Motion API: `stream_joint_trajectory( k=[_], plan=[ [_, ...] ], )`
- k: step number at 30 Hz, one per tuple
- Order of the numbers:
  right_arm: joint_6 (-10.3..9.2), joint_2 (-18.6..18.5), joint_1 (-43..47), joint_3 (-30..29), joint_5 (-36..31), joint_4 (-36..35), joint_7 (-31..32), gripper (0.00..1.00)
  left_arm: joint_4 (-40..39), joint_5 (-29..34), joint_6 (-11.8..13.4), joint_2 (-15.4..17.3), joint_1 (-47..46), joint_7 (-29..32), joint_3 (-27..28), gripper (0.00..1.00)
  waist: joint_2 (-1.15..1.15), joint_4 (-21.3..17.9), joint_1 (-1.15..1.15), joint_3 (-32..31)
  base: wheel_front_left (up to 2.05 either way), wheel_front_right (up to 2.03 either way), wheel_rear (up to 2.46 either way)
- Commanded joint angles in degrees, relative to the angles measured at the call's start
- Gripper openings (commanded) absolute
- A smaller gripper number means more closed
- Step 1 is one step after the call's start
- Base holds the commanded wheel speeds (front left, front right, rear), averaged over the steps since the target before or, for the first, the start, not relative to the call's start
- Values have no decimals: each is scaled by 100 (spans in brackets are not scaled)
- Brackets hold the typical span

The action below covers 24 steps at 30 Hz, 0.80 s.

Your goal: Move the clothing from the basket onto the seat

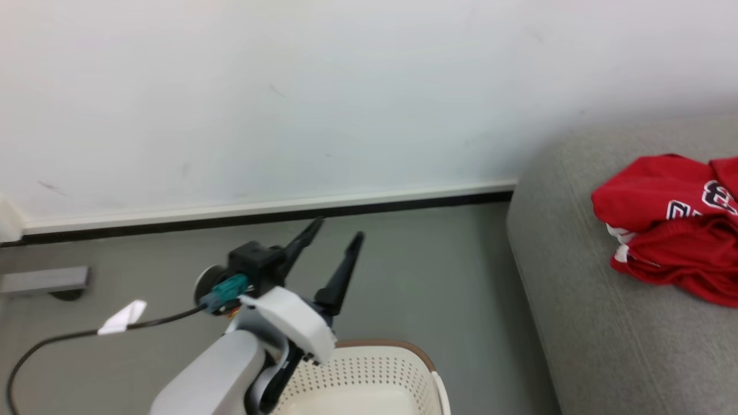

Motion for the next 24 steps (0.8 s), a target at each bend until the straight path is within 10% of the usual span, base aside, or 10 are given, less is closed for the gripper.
stream_joint_trajectory(
  k=[1,24],
  plan=[
    [-13,111,178,-100,-77,-72,-83,100,-49,48,76,87,210,0,118,100,0,253,1,-260,0,0,0],
    [-13,2206,2336,-1103,-1057,-332,-1016,100,-685,491,324,234,2346,-2,2467,100,0,1110,1,-780,0,0,0]
  ],
)
